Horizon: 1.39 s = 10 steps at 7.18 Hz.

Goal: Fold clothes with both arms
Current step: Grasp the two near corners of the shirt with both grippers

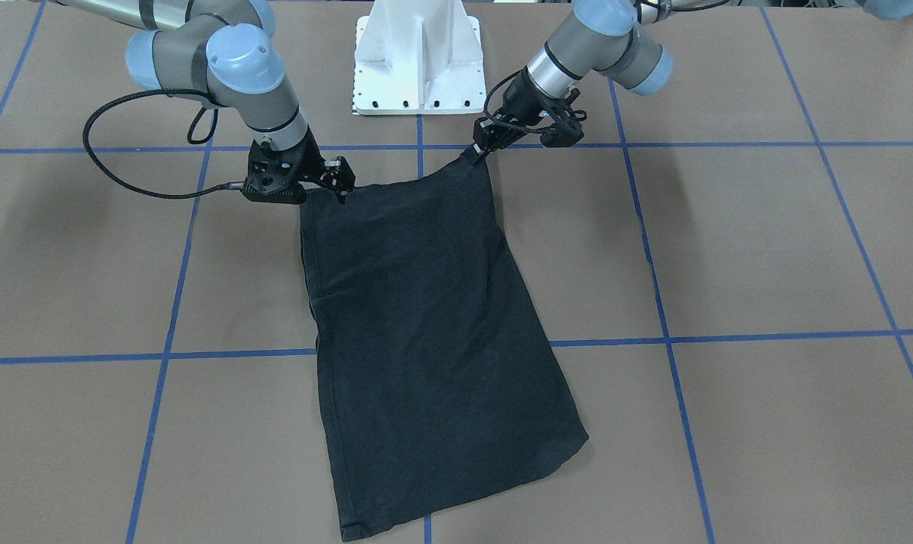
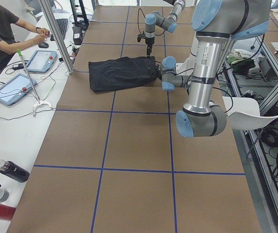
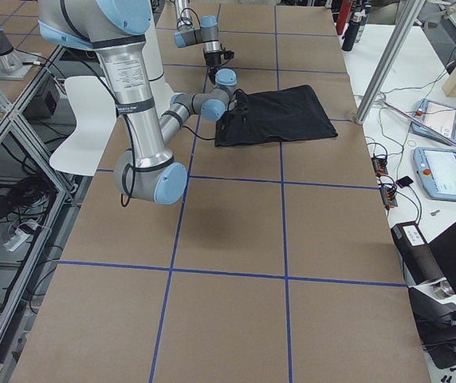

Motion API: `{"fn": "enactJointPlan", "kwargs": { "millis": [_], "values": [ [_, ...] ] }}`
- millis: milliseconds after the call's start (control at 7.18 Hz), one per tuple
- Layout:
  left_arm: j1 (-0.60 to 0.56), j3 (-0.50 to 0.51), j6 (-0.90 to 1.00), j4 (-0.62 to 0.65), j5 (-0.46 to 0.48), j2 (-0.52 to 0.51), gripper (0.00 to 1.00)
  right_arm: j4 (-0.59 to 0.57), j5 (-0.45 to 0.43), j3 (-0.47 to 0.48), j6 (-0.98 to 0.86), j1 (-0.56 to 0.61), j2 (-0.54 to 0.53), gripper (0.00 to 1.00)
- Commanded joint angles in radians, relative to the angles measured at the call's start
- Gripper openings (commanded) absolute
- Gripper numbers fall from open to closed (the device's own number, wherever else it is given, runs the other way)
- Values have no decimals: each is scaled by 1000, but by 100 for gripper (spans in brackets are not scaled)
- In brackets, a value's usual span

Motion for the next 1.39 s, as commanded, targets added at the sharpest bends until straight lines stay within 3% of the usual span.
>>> {"fn": "enactJointPlan", "kwargs": {
  "millis": [0,696,1254],
  "values": [
    [1,3,0,-2,0,0,0,13,1,-8,-6,-26,-10,100],
    [1,3,1,-2,0,-2,0,13,2,-20,-8,-27,-25,99],
    [1,3,1,-2,0,-3,0,13,1,-37,-14,-29,-17,91]
  ]
}}
